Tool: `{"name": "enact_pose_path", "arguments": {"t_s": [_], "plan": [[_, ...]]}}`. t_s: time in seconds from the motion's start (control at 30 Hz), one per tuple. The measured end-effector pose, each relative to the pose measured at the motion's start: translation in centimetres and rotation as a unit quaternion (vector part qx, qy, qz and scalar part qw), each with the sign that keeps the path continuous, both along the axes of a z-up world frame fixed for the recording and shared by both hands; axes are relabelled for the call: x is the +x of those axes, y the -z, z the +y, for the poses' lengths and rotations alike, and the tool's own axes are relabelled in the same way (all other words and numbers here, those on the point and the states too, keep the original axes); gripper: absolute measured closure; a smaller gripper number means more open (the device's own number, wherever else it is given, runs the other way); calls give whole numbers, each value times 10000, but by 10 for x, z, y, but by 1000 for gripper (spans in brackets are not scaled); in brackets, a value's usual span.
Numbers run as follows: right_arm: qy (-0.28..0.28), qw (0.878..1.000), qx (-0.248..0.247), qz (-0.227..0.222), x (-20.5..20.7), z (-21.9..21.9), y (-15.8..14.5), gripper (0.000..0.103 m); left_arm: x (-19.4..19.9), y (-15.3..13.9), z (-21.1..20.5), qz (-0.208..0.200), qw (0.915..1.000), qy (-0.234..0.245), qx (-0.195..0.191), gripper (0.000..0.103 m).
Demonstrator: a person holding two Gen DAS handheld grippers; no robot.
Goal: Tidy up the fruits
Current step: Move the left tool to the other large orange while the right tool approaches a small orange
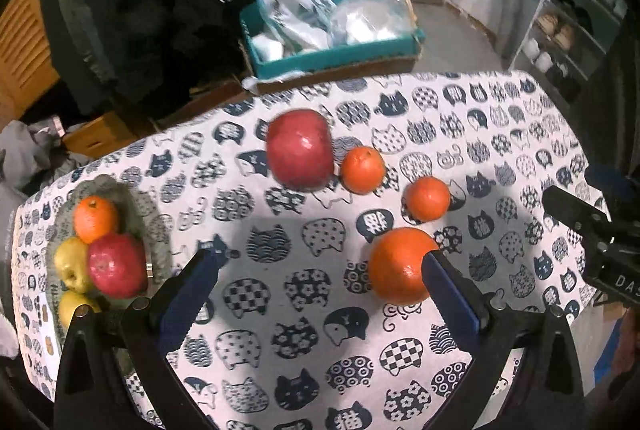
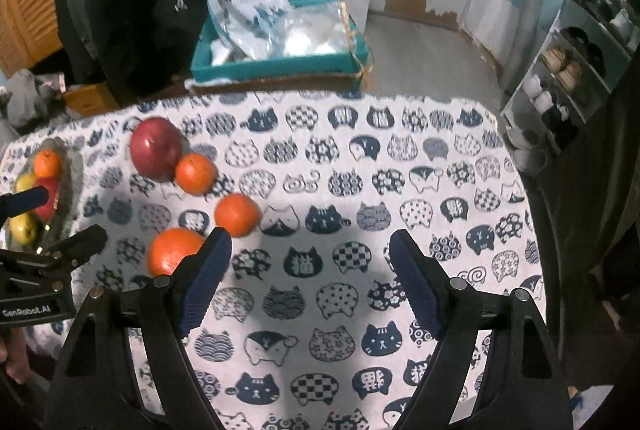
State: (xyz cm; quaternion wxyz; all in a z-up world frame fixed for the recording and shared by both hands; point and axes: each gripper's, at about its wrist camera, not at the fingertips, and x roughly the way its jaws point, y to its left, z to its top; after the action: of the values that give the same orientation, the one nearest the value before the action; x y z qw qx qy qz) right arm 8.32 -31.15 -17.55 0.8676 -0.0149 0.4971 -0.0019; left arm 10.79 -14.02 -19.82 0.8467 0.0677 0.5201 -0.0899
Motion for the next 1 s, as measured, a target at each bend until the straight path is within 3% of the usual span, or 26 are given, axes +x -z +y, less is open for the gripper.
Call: {"name": "enact_pose_path", "arguments": {"t_s": [0.27,0.73,0.83,1.0], "plan": [[195,9988,41,449,5,-16,34,22,9,35,-23,487,9985,21,-252,1],[480,9957,271,740,11,-37,59,22,13,74,-52,826,9961,271,-139,1],[450,9956,270,778,12,-35,63,22,15,81,-54,905,9953,300,-153,13],[396,9951,354,835,15,-32,68,22,13,84,-55,1016,9924,458,-524,35]]}}
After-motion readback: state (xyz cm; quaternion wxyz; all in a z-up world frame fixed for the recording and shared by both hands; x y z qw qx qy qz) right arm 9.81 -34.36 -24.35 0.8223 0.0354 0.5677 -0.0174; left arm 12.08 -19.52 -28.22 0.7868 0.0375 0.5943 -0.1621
